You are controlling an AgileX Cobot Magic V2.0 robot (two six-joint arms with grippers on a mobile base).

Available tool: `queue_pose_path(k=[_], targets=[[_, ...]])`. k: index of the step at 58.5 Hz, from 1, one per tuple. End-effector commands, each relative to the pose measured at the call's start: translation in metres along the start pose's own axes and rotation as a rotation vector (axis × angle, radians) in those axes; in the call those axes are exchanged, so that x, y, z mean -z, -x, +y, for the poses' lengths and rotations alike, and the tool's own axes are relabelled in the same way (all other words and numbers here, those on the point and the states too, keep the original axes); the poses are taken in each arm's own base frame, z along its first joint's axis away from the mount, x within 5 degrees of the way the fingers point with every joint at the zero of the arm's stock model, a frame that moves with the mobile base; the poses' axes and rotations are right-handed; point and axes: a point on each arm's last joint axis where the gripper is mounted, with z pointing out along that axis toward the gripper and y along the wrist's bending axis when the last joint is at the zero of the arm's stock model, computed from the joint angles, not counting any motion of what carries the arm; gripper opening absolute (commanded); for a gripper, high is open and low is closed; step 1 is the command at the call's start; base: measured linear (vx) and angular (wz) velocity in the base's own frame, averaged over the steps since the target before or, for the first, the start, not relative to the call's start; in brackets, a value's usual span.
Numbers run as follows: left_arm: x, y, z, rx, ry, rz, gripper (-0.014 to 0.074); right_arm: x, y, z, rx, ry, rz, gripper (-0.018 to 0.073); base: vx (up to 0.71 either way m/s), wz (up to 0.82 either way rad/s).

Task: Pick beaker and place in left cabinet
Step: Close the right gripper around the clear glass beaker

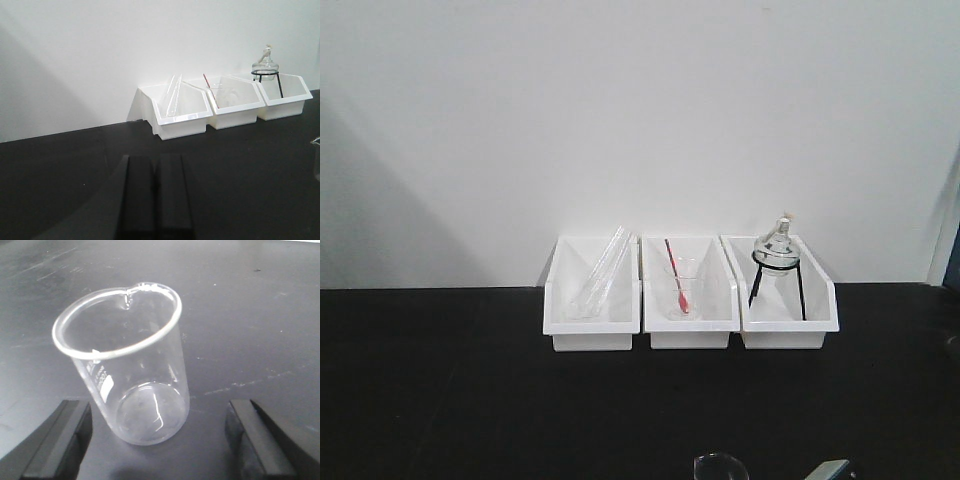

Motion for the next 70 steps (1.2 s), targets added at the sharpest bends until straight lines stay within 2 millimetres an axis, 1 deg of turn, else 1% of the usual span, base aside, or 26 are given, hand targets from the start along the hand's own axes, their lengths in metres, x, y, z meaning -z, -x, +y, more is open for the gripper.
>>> queue_pose_path(k=[1,7,13,21,31,40,48,56,64,70], targets=[[0.001,0.003,0.000,0.012,0.004,-0.087,0.0001,0.004,0.033,0.003,0.033,0.041,-0.249,0.0585,0.00,0.00],[0.001,0.003,0.000,0.012,0.004,-0.087,0.0001,0.000,0.035,0.005,0.044,0.056,-0.255,0.0585,0.00,0.00],[0.001,0.003,0.000,0.012,0.004,-0.087,0.0001,-0.009,0.041,0.012,0.087,0.080,-0.272,0.0585,0.00,0.00],[0.001,0.003,0.000,0.012,0.004,-0.087,0.0001,-0.022,0.053,0.014,0.097,0.049,-0.312,0.0585,0.00,0.00],[0.001,0.003,0.000,0.012,0.004,-0.087,0.0001,-0.035,0.061,0.016,0.077,-0.018,-0.325,0.0585,0.00,0.00],[0.001,0.003,0.000,0.012,0.004,-0.087,0.0001,-0.046,0.069,0.019,0.079,-0.039,-0.324,0.0585,0.00,0.00],[0.001,0.003,0.000,0.012,0.004,-0.087,0.0001,-0.047,0.068,0.019,0.074,-0.040,-0.314,0.0585,0.00,0.00],[0.001,0.003,0.000,0.012,0.004,-0.087,0.0001,-0.048,0.062,0.019,0.070,-0.045,-0.244,0.0585,0.00,0.00],[0.001,0.003,0.000,0.012,0.004,-0.087,0.0001,-0.048,0.060,0.019,0.071,-0.046,-0.230,0.0585,0.00,0.00],[0.001,0.003,0.000,0.012,0.004,-0.087,0.0001,-0.049,0.057,0.017,0.068,-0.058,-0.187,0.0585,0.00,0.00]])
